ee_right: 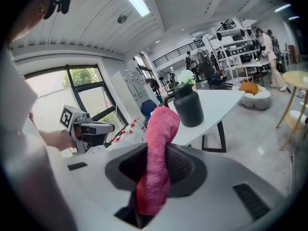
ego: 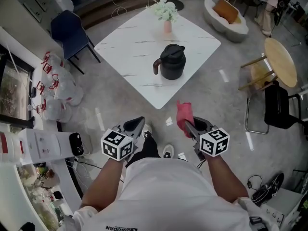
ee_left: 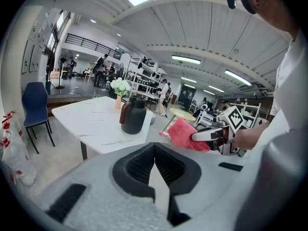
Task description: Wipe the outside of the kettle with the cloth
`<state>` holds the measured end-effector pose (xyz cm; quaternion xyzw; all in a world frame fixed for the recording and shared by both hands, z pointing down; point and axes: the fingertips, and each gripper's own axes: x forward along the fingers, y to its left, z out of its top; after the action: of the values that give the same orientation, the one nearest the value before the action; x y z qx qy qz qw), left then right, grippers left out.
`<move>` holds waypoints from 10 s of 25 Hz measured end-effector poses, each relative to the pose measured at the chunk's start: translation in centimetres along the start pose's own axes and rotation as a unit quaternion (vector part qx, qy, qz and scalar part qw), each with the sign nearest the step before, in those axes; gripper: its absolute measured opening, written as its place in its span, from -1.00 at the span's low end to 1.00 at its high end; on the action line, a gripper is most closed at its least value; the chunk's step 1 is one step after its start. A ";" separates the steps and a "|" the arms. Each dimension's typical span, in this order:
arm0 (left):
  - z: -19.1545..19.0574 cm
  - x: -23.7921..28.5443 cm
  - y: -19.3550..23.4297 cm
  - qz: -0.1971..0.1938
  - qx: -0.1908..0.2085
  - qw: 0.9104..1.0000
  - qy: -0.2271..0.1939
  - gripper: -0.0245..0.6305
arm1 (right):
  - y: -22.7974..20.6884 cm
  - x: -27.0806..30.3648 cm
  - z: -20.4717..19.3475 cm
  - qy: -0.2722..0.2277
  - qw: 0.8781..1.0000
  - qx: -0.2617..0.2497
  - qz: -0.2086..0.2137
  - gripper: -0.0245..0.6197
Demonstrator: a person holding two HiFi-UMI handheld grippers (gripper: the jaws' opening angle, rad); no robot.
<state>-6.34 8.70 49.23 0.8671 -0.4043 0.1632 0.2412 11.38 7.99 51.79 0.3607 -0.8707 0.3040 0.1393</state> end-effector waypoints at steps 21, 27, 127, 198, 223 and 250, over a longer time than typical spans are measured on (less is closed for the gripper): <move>12.2 6.3 13.4 -0.075 0.071 0.994 -0.032 -0.93 | 0.2 11.8 10.0 0.009 0.999 -0.038 -0.031 -0.60; 12.9 6.9 16.2 -0.103 0.100 0.989 -0.029 -0.93 | 1.5 13.6 11.3 -0.012 0.998 -0.039 -0.047 -0.60; 13.9 22.9 12.3 -0.118 0.135 0.981 0.072 -0.56 | -19.5 10.8 21.4 0.008 0.989 -0.049 -0.141 -0.61; 19.8 24.1 22.8 -0.123 -0.081 0.987 0.060 -0.55 | -6.8 25.3 7.9 0.178 0.589 -0.782 0.099 -0.61; 17.7 21.8 22.7 -0.121 -0.045 0.988 0.087 -0.55 | -5.9 20.1 8.9 0.178 0.799 -0.569 0.074 -0.61; 9.7 15.7 17.7 -0.121 0.038 0.983 0.133 -0.55 | -6.3 19.2 21.3 -0.100 0.958 0.256 0.087 -0.62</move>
<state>-9.55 -16.23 53.73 0.8888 -0.2541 0.2616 0.2774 1.89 -19.37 46.84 0.3358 -0.8012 0.4900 -0.0724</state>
